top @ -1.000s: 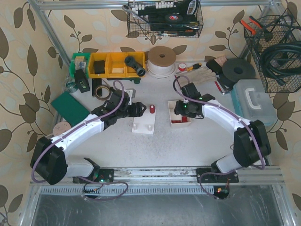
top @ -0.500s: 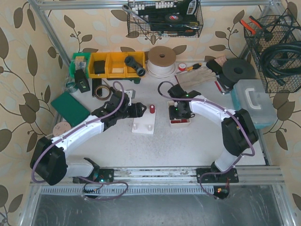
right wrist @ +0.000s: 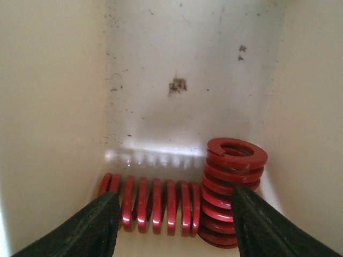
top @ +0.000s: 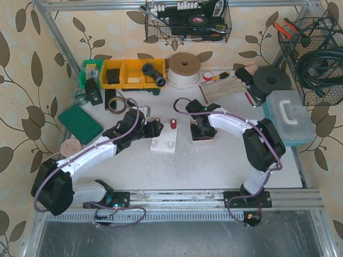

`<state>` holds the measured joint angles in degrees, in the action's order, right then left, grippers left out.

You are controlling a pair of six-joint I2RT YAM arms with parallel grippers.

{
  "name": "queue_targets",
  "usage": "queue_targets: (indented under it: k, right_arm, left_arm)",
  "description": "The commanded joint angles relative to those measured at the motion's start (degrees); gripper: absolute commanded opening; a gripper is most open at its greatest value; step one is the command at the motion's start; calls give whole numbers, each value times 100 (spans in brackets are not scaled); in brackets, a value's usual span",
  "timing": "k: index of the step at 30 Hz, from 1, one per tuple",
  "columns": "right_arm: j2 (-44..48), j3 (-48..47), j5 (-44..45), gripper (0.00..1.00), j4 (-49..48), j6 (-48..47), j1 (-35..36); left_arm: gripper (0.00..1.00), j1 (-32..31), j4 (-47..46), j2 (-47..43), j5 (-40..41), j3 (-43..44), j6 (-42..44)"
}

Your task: Install the large spring

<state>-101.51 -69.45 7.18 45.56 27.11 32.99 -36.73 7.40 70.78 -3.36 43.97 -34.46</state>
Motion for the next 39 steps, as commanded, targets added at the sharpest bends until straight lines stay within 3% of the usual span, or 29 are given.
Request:
queue_targets:
  k: [1, 10, 19, 27, 39]
  right_arm:
    - [-177, -204, 385, 59, 309, -143, 23]
    - [-632, -534, 1133, 60, 446, -202, 8]
    - [-808, -935, 1205, 59, 489, -353, -126]
    - [-427, -770, 318, 55, 324, -12, -162]
    - [-425, -551, 167, 53, 527, 305, -32]
  left_arm:
    - [71, 71, -338, -266, 168, -75, -123]
    - [70, 186, -482, -368, 88, -228, -184]
    - [70, 346, -625, -306, -157, -285, -245]
    - [70, 478, -723, -320, -316, -354, -334]
    - [70, 540, -740, -377, -378, -426, -385]
